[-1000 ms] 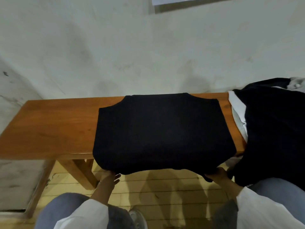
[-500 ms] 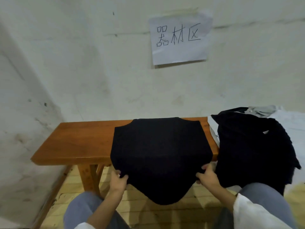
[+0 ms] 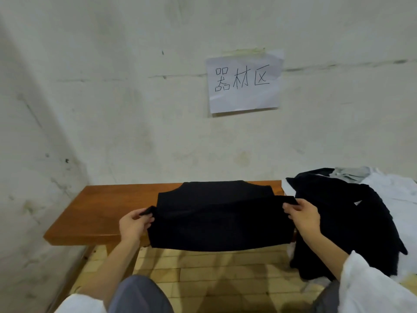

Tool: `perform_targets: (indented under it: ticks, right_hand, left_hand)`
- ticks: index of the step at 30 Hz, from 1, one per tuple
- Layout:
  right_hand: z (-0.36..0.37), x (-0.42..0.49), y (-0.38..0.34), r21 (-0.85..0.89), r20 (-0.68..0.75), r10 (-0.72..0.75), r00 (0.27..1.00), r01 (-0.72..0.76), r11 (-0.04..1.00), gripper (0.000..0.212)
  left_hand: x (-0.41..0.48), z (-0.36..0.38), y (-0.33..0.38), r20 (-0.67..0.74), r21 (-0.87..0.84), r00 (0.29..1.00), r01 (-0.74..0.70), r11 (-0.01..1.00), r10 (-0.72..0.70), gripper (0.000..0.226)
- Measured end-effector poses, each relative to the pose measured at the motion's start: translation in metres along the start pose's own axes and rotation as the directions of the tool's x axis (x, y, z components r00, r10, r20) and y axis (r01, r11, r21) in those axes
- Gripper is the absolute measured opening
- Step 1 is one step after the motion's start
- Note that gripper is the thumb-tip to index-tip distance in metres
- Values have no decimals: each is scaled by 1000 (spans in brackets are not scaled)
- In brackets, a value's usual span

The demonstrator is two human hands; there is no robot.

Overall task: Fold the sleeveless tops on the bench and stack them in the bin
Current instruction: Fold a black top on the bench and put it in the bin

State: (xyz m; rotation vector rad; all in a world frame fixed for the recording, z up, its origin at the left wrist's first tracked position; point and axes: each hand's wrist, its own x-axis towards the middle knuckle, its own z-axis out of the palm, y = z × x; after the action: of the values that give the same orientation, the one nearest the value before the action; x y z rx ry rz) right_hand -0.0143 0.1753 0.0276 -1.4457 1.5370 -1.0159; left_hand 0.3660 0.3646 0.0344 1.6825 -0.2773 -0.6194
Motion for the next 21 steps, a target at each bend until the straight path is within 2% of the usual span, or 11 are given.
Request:
perform_targets:
  ticks: [2,4,6,10,15,21]
  right_hand:
    - [-1,5,-1,-9,-81,-32,996,32,999,12]
    - [0,13,-1,-117,-157,-138,978,120,986,22]
    - [3,17,-2,-147,-200,-194,961,166,975,22]
    - [14,18,-7,-65,-192,-167,967,157,985,13]
    - [27,19,4,-49,-164,-187,969,181,982,14]
    - [38,51,3,-130,-273,-246,930,218,967,23]
  left_hand:
    - [5,0,-3,-19,148,993,-111,983,115,16]
    - [11,3,-3,-49,322,965,-230,918,259,17]
    - [14,7,0,-87,301,947,-271,914,309,13]
    - [22,18,1,-65,66,974,-211,975,216,10]
    - [22,28,-8,-9,218,912,-398,891,410,19]
    - [48,43,3,-180,282,836,-461,841,519,22]
